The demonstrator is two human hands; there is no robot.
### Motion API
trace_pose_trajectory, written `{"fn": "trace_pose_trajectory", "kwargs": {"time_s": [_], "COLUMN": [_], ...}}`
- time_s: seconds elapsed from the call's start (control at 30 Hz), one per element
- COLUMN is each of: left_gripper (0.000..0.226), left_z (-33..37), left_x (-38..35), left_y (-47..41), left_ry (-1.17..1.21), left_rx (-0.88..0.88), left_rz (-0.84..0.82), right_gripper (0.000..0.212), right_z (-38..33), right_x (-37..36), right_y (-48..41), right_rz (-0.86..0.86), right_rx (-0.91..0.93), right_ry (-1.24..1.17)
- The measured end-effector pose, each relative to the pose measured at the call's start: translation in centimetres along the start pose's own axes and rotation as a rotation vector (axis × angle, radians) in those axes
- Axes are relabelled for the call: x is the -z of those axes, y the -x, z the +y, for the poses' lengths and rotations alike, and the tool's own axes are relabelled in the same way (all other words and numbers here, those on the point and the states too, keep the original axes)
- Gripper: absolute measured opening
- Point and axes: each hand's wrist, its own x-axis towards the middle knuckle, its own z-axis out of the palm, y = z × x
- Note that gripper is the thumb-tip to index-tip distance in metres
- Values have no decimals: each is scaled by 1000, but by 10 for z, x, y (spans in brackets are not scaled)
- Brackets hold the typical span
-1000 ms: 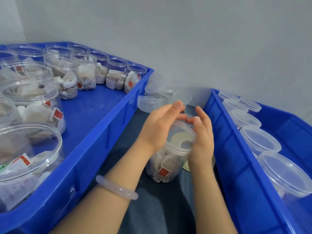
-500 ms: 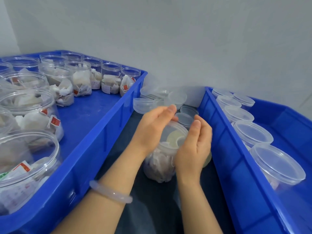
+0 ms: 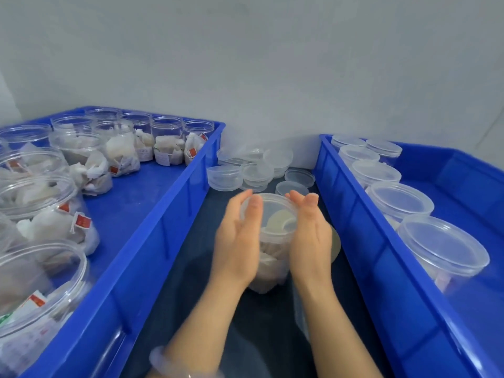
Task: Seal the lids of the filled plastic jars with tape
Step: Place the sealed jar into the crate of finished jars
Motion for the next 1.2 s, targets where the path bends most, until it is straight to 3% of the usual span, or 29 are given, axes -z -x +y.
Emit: {"fn": "trace_pose_trajectory", "kwargs": {"time_s": [0.07, 0.13, 0.23, 0.3, 0.37, 0.43, 0.7, 0.77, 0.87, 0.97, 1.13, 1.2], "left_gripper": [50, 58, 38, 43, 54, 47, 40, 51, 49, 54, 61, 51], "left_z": [-1, 4, 6, 5, 6, 8, 5, 3, 4, 5, 4, 4], "left_x": [0, 0, -5, -5, -2, 0, -1, 1, 2, 1, -2, -3], "left_y": [-2, -6, -3, -2, -4, -5, -6, -5, -4, -2, 0, 0], "left_ry": [40, 67, 62, 110, 108, 89, 96, 102, 61, 99, 54, 41], "left_rx": [-38, -75, -139, -162, -153, -135, -226, -226, -250, -218, -224, -210], "left_rz": [145, 162, 164, 224, 122, 47, 46, 8, -55, -19, 4, 26], "right_gripper": [61, 51, 27, 47, 60, 48, 70, 65, 46, 63, 53, 43], "right_z": [5, 5, 1, 1, 2, 2, 1, 1, 0, 2, 5, 7], "right_x": [-2, -5, -5, -3, -4, -7, -4, -2, -4, -6, -8, -8], "right_y": [1, 3, 3, 2, 2, 5, 8, 6, 7, 10, 10, 8], "right_rz": [-14, 74, 67, -8, -53, -66, -29, -32, -50, -21, -3, -5], "right_rx": [30, 74, 18, 17, 9, 32, 73, 96, 123, 134, 156, 177], "right_ry": [47, 67, -47, -90, -97, -31, -3, 14, 22, 10, 41, 13]}}
